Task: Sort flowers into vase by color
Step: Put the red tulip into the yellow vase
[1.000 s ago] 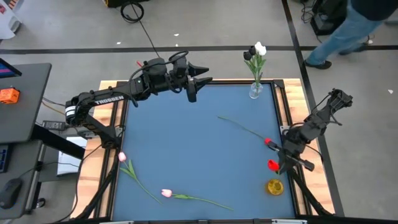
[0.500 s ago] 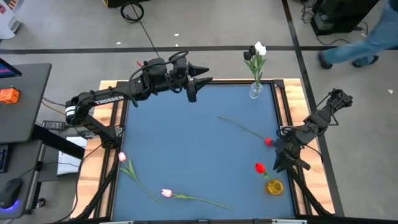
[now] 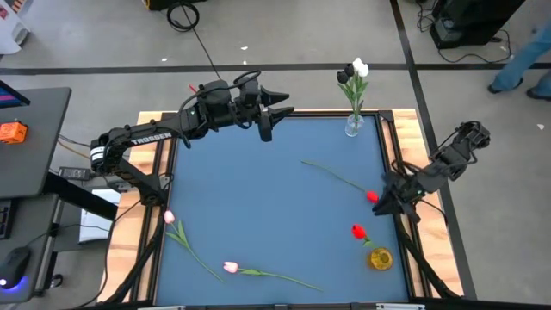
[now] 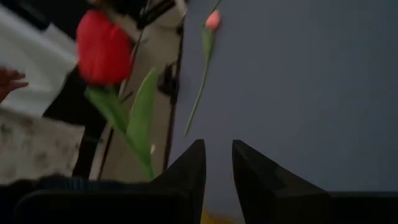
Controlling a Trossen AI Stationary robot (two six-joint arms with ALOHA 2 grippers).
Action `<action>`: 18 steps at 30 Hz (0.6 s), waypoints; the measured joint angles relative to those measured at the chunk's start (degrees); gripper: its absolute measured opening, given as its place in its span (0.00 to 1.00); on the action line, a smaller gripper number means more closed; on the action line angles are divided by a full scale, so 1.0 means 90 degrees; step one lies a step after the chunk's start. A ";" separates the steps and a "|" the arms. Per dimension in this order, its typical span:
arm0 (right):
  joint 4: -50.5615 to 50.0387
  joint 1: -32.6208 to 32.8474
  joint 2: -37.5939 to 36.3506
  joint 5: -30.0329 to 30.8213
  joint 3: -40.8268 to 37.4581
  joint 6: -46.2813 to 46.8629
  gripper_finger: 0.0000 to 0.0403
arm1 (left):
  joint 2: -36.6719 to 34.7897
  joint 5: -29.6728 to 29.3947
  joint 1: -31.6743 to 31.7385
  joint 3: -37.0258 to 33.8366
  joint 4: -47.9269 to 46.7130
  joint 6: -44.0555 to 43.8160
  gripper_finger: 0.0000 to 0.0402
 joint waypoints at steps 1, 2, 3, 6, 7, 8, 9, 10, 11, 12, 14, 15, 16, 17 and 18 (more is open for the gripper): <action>-0.0005 -0.0020 0.0000 0.0138 0.0024 0.0044 0.22 | 0.0000 0.0001 0.0000 0.0000 0.0000 0.0000 0.60; -0.0001 -0.0050 0.0000 0.0289 0.0035 0.0122 0.22 | 0.0000 0.0002 0.0000 0.0000 0.0000 0.0000 0.60; -0.0002 -0.0087 0.0000 0.0457 0.0036 0.0219 0.22 | 0.0000 0.0000 0.0000 0.0000 0.0000 0.0000 0.60; -0.0078 -0.0234 0.0002 0.1102 0.0036 0.0736 0.22 | 0.0000 0.0000 0.0000 0.0000 0.0002 0.0000 0.60; -0.0119 -0.0287 0.0002 0.1362 0.0036 0.0952 0.22 | 0.0000 0.0000 0.0000 0.0000 0.0000 0.0000 0.60; -0.0182 -0.0341 0.0002 0.1636 0.0036 0.1188 0.22 | 0.0000 0.0001 0.0000 0.0000 0.0000 0.0000 0.60; -0.0277 -0.0399 0.0002 0.1898 0.0036 0.1435 0.22 | 0.0000 0.0001 0.0000 0.0000 0.0001 0.0012 0.60; -0.0404 -0.0460 0.0002 0.2163 0.0036 0.1694 0.22 | 0.0000 0.0000 0.0000 0.0000 0.0003 0.0044 0.60; -0.0544 -0.0520 0.0002 0.2414 0.0036 0.1996 0.22 | 0.0000 0.0000 0.0000 0.0000 0.0004 0.0048 0.60; -0.0703 -0.0589 0.0005 0.2618 0.0036 0.2321 0.22 | 0.0000 0.0002 0.0000 0.0000 0.0005 0.0034 0.60; -0.1075 -0.0723 0.0015 0.2917 0.0036 0.2997 0.22 | 0.0000 0.0000 0.0000 0.0000 0.0009 -0.0052 0.60; -0.1252 -0.0794 0.0017 0.2976 0.0036 0.3316 0.22 | 0.0000 0.0000 0.0000 0.0000 0.0010 -0.0056 0.60; -0.1438 -0.0859 0.0025 0.2990 0.0036 0.3621 0.22 | 0.0000 -0.0002 0.0002 0.0000 0.0038 -0.0056 0.60; -0.1616 -0.0921 0.0046 0.2983 0.0036 0.3897 0.22 | 0.0001 -0.0034 0.0005 -0.0007 0.0209 -0.0039 0.60; -0.1780 -0.0985 0.0071 0.2942 0.0036 0.4115 0.22 | 0.0013 -0.0080 0.0011 -0.0007 0.0420 -0.0021 0.60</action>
